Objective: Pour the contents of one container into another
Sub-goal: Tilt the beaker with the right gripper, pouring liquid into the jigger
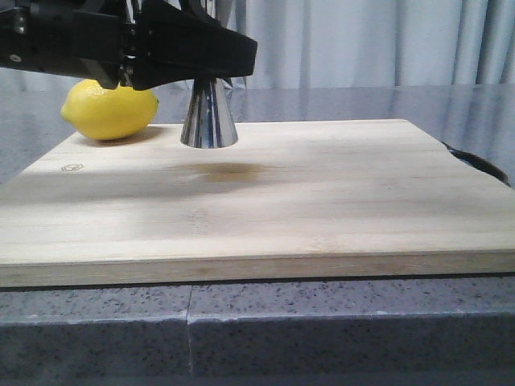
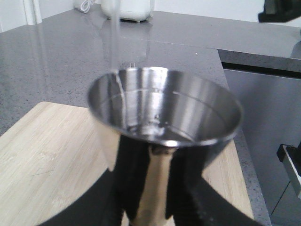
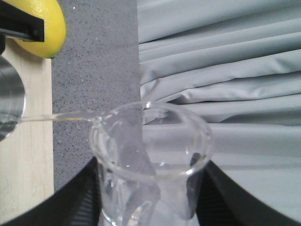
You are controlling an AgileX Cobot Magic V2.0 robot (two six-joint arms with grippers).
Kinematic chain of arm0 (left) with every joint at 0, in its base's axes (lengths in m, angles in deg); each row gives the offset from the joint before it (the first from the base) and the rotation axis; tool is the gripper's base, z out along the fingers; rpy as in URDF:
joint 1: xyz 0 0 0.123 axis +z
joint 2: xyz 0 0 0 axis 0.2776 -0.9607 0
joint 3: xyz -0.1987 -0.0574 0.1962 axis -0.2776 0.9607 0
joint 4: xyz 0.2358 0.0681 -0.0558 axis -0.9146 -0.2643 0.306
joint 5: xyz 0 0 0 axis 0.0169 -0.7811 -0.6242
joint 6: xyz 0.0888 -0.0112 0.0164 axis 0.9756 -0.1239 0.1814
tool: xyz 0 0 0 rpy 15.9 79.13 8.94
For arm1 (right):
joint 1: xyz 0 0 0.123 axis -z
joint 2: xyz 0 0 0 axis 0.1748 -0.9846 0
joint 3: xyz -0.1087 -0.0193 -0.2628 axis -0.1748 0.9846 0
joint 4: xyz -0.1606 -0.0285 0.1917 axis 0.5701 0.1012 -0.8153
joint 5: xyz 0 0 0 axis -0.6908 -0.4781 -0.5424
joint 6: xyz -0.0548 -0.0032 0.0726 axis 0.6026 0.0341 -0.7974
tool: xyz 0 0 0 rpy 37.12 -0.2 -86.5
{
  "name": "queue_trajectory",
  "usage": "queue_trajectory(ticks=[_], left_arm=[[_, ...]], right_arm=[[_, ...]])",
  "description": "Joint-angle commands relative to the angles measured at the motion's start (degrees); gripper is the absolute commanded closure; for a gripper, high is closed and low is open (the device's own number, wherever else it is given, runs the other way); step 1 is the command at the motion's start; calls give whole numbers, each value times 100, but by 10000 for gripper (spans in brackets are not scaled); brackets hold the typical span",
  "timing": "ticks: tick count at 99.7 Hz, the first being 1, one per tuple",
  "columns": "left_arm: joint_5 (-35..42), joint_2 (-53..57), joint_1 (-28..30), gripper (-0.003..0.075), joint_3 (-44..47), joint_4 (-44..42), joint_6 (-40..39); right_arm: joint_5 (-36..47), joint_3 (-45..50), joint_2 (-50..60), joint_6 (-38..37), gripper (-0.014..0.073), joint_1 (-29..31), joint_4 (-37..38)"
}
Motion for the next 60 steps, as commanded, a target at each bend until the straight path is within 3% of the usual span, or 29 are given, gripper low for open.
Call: queue_trajectory(ticks=[1, 60], left_arm=[[-562, 255, -44, 533, -116, 491, -7], [-562, 255, -44, 533, -116, 491, -7]], right_arm=[[313, -218, 139, 27, 334, -14, 254], [165, -218, 139, 27, 334, -228, 296]])
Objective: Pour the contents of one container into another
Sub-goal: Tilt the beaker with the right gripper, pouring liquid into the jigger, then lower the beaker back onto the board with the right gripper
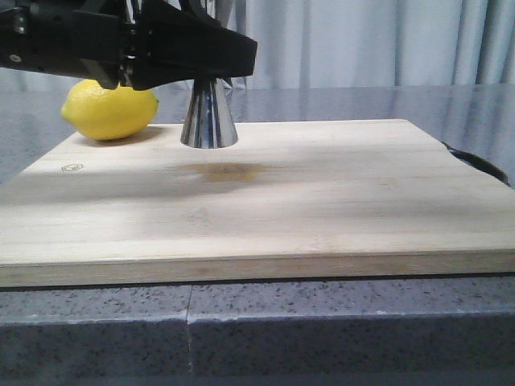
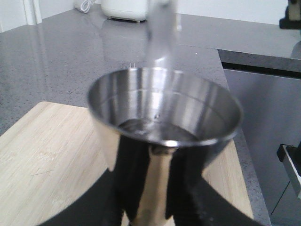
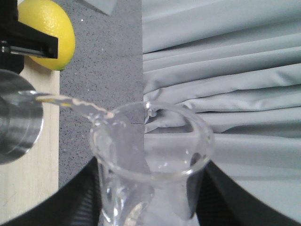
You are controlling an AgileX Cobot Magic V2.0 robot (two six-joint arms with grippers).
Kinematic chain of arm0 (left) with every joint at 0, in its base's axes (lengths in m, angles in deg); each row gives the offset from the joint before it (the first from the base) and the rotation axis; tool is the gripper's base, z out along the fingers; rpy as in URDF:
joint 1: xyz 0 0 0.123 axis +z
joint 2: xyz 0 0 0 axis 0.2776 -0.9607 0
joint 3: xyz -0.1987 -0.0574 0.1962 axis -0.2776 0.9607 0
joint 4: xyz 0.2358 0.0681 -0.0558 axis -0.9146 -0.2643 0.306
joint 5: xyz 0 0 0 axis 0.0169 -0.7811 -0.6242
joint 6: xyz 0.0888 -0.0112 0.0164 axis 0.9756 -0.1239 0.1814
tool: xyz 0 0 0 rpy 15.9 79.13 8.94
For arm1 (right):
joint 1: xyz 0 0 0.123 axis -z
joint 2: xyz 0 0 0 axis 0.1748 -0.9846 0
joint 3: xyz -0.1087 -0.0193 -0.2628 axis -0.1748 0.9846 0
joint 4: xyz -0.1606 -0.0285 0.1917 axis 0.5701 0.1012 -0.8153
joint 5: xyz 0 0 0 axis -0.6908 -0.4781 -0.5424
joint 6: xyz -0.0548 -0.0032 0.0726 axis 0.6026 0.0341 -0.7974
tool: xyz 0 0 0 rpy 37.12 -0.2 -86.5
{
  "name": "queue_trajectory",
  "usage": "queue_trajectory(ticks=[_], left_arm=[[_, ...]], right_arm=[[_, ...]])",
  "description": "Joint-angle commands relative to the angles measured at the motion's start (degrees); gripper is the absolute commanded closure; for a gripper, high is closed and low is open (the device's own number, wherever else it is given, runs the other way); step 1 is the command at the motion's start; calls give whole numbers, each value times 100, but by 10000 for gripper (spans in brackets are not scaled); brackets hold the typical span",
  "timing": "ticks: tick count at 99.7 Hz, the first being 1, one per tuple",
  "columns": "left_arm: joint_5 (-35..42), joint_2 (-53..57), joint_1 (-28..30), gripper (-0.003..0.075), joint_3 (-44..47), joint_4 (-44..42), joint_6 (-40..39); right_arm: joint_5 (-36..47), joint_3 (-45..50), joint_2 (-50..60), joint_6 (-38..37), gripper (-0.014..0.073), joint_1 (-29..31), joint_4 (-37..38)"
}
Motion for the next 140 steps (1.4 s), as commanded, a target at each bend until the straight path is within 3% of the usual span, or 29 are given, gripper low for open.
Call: queue_trajectory(ticks=[1, 33, 65, 104, 118, 140], left_arm=[[-562, 255, -44, 533, -116, 491, -7], [-562, 255, -44, 533, -116, 491, -7], [-562, 255, -44, 533, -116, 491, -7], [-562, 255, -44, 533, -116, 491, -7], [-562, 255, -44, 533, -116, 491, -7], [-562, 255, -44, 533, -116, 491, -7]], right_arm=[[200, -218, 139, 27, 334, -3, 275], [212, -218, 139, 27, 334, -17, 568], [198, -218, 139, -131, 334, -17, 399], [68, -218, 213, -2670, 334, 246, 344], [358, -206, 386, -3877, 334, 747, 124], [614, -177, 559, -4403, 334, 1776, -783]])
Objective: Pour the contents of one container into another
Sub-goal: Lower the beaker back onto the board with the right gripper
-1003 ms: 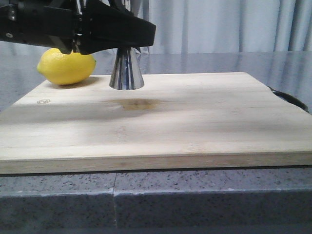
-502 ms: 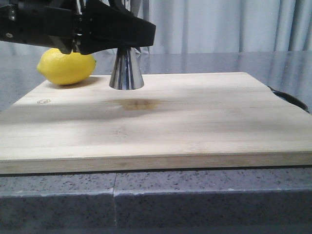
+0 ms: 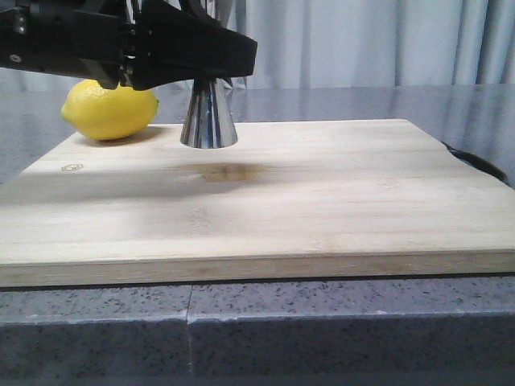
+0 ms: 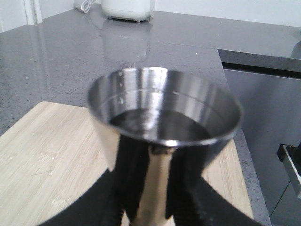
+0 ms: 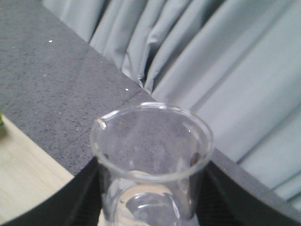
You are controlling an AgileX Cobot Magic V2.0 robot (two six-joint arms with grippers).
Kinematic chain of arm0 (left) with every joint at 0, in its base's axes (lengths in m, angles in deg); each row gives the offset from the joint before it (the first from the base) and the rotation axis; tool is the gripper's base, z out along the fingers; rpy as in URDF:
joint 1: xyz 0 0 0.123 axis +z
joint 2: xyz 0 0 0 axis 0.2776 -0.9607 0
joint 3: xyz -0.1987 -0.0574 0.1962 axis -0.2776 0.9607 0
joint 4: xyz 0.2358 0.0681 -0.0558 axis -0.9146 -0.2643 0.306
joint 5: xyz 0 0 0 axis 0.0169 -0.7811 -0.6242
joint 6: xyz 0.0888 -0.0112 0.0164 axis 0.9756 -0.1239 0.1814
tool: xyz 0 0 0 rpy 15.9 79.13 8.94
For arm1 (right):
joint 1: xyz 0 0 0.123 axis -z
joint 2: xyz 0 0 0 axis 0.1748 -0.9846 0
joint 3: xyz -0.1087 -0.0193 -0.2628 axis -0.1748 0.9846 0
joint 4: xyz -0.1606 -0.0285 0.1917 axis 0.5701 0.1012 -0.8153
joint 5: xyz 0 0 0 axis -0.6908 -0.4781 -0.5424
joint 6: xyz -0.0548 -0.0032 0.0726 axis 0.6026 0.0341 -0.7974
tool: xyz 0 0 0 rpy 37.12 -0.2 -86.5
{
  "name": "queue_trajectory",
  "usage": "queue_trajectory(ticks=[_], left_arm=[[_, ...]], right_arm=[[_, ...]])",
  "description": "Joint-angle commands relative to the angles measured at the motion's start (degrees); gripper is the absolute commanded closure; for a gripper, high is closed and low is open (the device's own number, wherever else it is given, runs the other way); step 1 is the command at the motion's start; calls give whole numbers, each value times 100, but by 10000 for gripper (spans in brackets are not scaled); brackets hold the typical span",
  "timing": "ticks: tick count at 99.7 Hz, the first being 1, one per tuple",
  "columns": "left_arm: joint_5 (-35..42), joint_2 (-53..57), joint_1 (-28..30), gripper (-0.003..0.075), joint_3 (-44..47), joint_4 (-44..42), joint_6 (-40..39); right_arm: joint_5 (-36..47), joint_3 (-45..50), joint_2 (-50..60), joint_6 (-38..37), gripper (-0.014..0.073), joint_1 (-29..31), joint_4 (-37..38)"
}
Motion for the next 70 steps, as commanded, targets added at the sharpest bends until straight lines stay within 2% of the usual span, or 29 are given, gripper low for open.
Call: queue_trajectory(ticks=[1, 15, 36, 58, 70], left_arm=[[-562, 255, -44, 533, -116, 491, -7], [-562, 255, -44, 533, -116, 491, -7], [-562, 255, -44, 533, -116, 491, -7], [-562, 255, -44, 533, -116, 491, -7], [-562, 255, -44, 533, -116, 491, -7]], right_arm=[[411, -161, 219, -172, 334, 400, -325], [1116, 279, 298, -205, 334, 1127, -883], [3009, 1435, 319, -226, 334, 2117, -1695], [4898, 2512, 296, -260, 334, 2412, -1807], [5421, 2812, 84, -260, 334, 2423, -1807]])
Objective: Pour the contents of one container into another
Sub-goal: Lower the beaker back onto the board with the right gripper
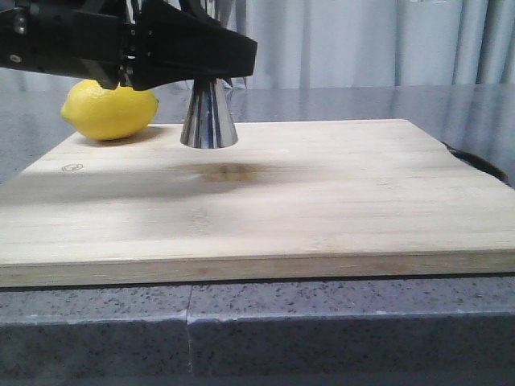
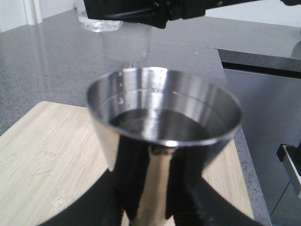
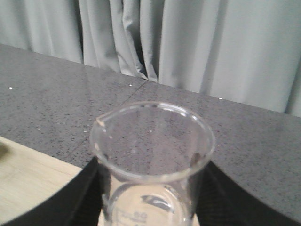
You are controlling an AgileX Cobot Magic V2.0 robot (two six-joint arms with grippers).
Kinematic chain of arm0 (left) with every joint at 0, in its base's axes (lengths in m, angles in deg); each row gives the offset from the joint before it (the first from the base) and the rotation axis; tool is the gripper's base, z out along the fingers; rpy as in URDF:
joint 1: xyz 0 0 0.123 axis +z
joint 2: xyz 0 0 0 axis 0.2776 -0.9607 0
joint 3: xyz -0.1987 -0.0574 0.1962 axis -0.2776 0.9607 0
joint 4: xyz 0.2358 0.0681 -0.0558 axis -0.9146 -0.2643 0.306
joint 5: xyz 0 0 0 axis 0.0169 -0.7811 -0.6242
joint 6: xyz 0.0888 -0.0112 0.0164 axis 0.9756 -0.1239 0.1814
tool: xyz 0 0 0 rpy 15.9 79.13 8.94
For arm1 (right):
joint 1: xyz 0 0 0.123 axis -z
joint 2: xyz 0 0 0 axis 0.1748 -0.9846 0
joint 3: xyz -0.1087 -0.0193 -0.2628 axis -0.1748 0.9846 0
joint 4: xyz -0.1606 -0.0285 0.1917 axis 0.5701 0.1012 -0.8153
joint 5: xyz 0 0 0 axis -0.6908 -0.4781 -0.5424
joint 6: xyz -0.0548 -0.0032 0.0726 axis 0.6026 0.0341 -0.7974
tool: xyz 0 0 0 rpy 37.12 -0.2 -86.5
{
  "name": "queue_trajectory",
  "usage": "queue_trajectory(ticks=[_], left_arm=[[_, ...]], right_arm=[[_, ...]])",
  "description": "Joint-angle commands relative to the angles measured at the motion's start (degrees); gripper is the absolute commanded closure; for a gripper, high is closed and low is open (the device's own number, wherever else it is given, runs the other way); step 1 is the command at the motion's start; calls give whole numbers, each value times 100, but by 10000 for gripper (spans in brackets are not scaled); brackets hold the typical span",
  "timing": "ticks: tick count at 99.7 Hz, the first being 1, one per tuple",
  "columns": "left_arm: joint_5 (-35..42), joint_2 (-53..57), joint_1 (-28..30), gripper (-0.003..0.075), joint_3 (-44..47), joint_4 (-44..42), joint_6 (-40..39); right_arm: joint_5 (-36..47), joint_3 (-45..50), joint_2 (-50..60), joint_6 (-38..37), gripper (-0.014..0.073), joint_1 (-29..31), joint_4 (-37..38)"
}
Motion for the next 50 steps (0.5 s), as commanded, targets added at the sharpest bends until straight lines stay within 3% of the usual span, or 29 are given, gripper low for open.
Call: queue_trajectory(ticks=[1, 30, 50], left_arm=[[-562, 255, -44, 533, -116, 491, -7], [-562, 255, -44, 533, -116, 491, -7], [-562, 255, -44, 533, -116, 491, -7]], right_arm=[[939, -8, -33, -19, 334, 57, -52], [1999, 16, -1039, 125, 334, 236, -18], [2190, 16, -1483, 514, 334, 276, -6]])
